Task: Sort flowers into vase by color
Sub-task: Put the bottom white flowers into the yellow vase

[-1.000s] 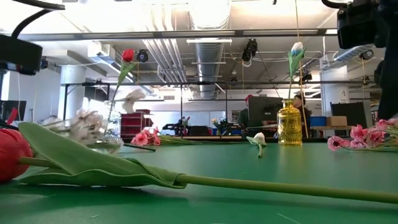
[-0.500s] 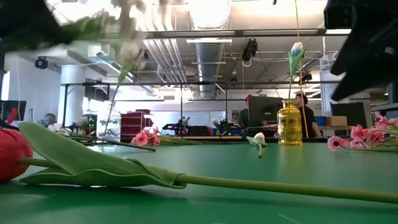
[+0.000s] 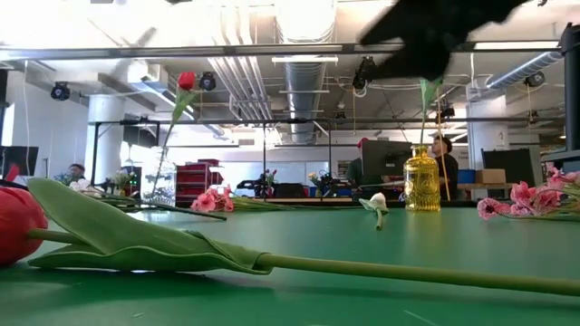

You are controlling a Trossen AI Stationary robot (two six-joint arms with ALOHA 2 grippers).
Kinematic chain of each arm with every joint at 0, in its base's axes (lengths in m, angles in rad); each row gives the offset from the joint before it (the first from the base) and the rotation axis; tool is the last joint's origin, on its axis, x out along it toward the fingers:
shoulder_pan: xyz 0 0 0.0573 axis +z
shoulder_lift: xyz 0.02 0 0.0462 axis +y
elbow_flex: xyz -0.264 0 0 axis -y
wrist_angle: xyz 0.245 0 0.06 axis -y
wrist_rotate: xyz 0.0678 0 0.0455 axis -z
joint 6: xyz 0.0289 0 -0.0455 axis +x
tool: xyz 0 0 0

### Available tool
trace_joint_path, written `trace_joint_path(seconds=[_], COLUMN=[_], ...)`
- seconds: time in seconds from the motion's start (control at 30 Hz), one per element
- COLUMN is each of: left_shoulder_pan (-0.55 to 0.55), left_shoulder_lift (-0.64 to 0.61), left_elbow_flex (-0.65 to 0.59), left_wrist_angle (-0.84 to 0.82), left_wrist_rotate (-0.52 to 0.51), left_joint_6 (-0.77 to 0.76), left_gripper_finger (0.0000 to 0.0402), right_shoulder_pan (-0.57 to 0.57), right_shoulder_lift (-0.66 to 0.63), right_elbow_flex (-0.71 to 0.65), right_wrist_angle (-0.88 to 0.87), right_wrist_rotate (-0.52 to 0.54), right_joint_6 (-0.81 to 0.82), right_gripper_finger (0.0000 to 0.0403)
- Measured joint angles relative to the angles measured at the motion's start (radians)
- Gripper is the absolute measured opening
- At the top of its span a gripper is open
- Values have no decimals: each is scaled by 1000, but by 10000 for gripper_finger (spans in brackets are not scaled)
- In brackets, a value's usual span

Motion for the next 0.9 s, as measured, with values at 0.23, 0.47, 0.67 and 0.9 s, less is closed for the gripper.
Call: trace_joint_path(seconds=[0.23, 0.47, 0.67, 0.9], left_shoulder_pan=[149, 181, 183, 183], left_shoulder_lift=[7, 18, 51, 106], left_elbow_flex=[-102, -263, -333, -337], left_wrist_angle=[261, 636, 791, 803], left_wrist_rotate=[46, 46, -20, -113], left_joint_6=[123, 120, 119, 104], left_gripper_finger=[0, 0, 0, 0], right_shoulder_pan=[-126, -178, -179, -195], right_shoulder_lift=[-1, 43, 189, 329], right_elbow_flex=[-2, -3, 14, 113], right_wrist_angle=[307, 449, 768, 897], right_wrist_rotate=[-79, -142, -141, -117], right_joint_6=[-268, -302, -387, -404], right_gripper_finger=[352, 352, 352, 352])
